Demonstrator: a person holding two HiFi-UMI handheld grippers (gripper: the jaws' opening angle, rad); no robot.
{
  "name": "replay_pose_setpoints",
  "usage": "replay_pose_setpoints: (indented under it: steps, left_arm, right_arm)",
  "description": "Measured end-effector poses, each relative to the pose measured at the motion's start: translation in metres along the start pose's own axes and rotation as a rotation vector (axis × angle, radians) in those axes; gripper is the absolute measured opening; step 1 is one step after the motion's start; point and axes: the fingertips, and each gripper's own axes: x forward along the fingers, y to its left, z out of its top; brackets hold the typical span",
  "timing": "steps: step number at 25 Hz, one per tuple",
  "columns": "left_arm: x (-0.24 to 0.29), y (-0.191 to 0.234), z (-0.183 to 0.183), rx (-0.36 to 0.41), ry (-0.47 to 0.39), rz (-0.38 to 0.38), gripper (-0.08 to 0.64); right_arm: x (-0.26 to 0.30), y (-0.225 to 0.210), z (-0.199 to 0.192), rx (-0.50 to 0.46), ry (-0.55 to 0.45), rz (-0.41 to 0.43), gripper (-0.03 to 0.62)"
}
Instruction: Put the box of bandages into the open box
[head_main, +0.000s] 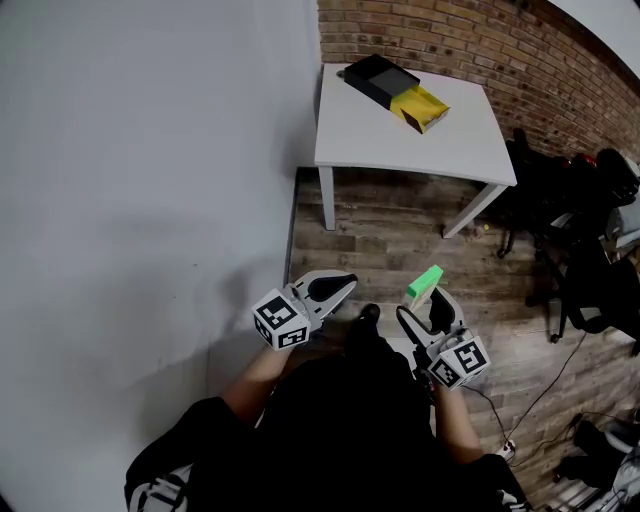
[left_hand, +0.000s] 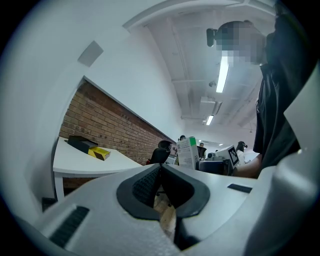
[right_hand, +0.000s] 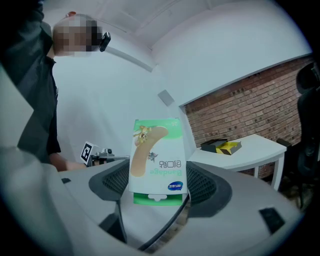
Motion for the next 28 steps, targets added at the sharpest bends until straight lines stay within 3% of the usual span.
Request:
replay_pose_setpoints:
  steps: [28]
  left_arm:
    - [0.139,0.156,0.045,-0.003,0.048,0.068,0.017]
  right_arm:
    - [0.113,-0.187,0.044,0.076,0.024,0.040,0.350]
